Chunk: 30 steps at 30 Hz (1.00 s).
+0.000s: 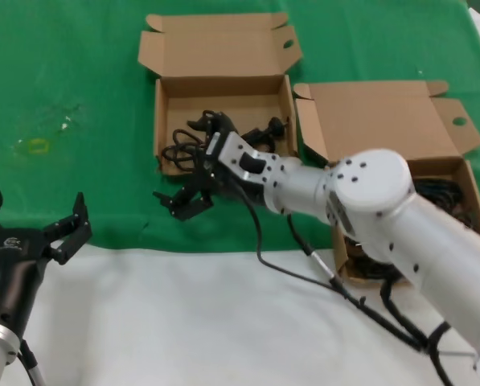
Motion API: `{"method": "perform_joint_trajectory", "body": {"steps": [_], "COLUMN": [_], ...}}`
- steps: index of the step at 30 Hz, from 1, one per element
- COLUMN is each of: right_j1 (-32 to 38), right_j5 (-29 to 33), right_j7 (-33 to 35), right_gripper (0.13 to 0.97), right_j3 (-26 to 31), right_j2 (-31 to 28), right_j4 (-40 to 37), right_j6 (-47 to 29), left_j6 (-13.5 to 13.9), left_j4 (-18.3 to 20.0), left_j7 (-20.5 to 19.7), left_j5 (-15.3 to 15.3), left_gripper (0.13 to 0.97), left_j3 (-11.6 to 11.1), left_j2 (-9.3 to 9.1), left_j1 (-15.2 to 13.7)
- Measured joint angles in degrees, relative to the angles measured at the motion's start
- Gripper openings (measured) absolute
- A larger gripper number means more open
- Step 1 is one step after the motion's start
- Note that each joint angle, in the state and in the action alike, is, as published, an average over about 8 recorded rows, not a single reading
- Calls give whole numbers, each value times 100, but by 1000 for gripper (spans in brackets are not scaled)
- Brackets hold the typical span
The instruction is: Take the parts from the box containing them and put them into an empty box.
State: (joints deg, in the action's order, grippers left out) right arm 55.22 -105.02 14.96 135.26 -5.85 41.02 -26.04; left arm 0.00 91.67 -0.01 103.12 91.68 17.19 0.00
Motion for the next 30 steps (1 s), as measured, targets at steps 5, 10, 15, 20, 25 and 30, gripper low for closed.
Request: {"method": "perform_joint_trajectory", "body": {"steps": [5, 10, 15, 20, 25, 30], "right_j1": [-560, -1116, -1676, -2241, -2803, -3358], "right_j5": [19, 38, 57, 76, 95, 115], "right_j7": [-151, -301, -453, -607, -757, -910], "right_gripper": [966, 966, 966, 966, 966, 966], "right_j3": [-442, -881, -1324, -1769, -2212, -2651], "right_j2": [-115, -229, -345, -460, -576, -690], "right_j4": [510, 1024, 1538, 2056, 2567, 3081], "right_j6": [262, 524, 789, 1057, 1317, 1583], "left_j6": [0, 0, 0, 0, 0, 0], "left_j4": [0, 0, 0, 0, 0, 0], "left_j7": [1, 2, 2, 2, 1, 1], "left_j5": [0, 0, 0, 0, 0, 0], "left_gripper": [739, 837, 909, 923, 950, 966], "left_j3": [0, 0, 0, 0, 0, 0], "left_j2": [0, 0, 0, 0, 0, 0], "left_j1": [0, 0, 0, 0, 0, 0]}}
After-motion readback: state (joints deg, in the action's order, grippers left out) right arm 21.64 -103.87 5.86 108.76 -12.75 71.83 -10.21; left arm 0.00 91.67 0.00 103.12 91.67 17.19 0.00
